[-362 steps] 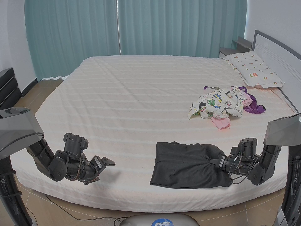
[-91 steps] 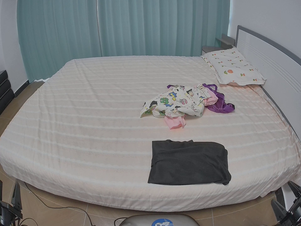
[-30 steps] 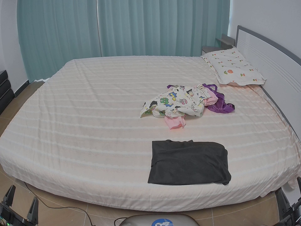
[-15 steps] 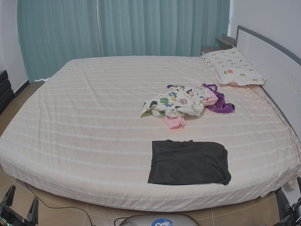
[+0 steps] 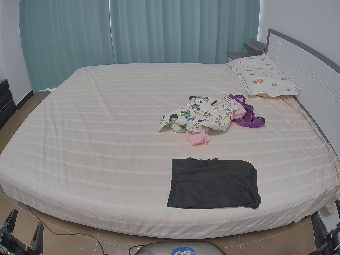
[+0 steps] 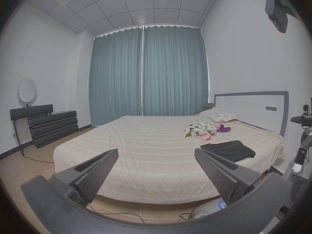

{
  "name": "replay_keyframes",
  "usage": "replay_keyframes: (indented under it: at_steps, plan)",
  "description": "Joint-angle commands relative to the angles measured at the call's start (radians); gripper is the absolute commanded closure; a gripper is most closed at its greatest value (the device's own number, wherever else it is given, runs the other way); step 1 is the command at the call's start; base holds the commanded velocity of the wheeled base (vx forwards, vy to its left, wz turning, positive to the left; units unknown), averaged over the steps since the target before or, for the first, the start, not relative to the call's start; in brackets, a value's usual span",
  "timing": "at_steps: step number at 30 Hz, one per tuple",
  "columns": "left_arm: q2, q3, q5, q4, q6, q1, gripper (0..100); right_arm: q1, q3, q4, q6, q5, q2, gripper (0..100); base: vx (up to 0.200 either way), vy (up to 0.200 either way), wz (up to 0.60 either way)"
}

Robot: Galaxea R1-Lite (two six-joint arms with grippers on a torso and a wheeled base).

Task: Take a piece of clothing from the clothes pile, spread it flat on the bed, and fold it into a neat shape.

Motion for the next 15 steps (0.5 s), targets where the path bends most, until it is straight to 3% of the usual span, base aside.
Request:
replay_keyframes:
  at_steps: [1,15]
  plan:
    - [-0.015,0.016,0.0,-0.001,0.0,-0.001,0,0.0,0.015,0.0,-0.001,0.0,-0.013,0,0.0,0.0,0.0]
    - [-0.015,0.016,0.0,-0.001,0.0,-0.001,0,0.0,0.015,0.001,-0.002,0.0,-0.013,0,0.0,0.0,0.0]
